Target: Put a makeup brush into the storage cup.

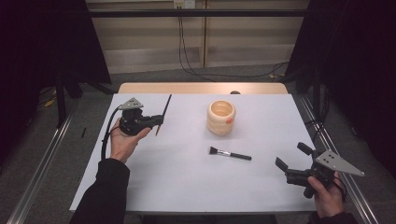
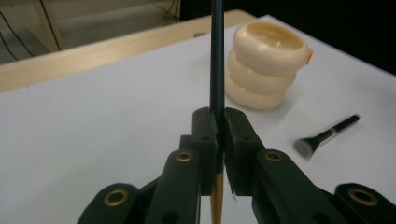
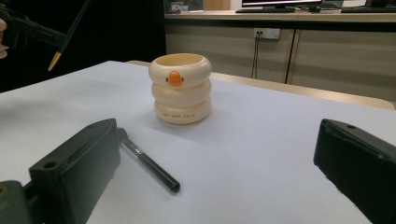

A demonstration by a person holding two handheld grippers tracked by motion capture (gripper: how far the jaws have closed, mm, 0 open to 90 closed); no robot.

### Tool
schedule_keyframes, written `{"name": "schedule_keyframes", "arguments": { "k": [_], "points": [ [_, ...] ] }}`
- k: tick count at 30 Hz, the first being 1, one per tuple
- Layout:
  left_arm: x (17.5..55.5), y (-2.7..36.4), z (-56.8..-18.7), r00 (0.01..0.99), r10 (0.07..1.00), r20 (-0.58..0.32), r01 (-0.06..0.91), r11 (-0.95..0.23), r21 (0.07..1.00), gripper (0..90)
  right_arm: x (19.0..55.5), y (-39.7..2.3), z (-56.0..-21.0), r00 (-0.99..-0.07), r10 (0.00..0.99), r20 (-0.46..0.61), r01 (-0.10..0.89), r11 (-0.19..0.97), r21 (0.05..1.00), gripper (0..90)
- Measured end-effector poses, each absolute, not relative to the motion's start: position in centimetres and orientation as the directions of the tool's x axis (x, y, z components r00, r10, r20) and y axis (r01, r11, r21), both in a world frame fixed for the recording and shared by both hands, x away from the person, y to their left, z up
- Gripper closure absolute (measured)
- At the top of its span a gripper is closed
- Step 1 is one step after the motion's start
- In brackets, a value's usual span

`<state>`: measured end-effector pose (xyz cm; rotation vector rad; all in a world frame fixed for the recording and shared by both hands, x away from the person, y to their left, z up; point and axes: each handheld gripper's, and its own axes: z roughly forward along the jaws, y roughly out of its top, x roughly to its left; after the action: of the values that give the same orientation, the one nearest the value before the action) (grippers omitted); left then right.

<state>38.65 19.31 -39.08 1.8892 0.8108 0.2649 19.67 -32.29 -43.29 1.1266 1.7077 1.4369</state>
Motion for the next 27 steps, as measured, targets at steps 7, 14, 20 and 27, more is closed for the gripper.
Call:
{"name": "schedule_keyframes", "arguments": {
  "k": [7, 14, 20, 27],
  "points": [
    [37.8, 20.2, -38.5, 0.746, 0.641, -0.177, 0.389, -0.204, 0.898, 83.7, 19.7, -32.3, -43.3, -0.436, 0.898, 0.059, 0.211, 0.038, 0.977, 0.0],
    [36.7, 20.1, -37.8, 0.747, 0.648, -0.147, 0.335, -0.176, 0.926, 83.7, 19.7, -32.3, -43.3, -0.434, 0.899, 0.062, 0.213, 0.036, 0.976, 0.0],
    [35.8, 20.0, -37.6, 0.747, 0.648, -0.15, 0.316, -0.148, 0.937, 83.7, 19.7, -32.3, -43.3, -0.436, 0.898, 0.06, 0.213, 0.038, 0.976, 0.0],
    [34.7, 19.5, -37.8, 0.759, 0.63, -0.164, 0.307, -0.126, 0.943, 83.7, 19.7, -32.2, -43.3, -0.435, 0.898, 0.064, 0.212, 0.033, 0.977, 0.0]
  ]
}}
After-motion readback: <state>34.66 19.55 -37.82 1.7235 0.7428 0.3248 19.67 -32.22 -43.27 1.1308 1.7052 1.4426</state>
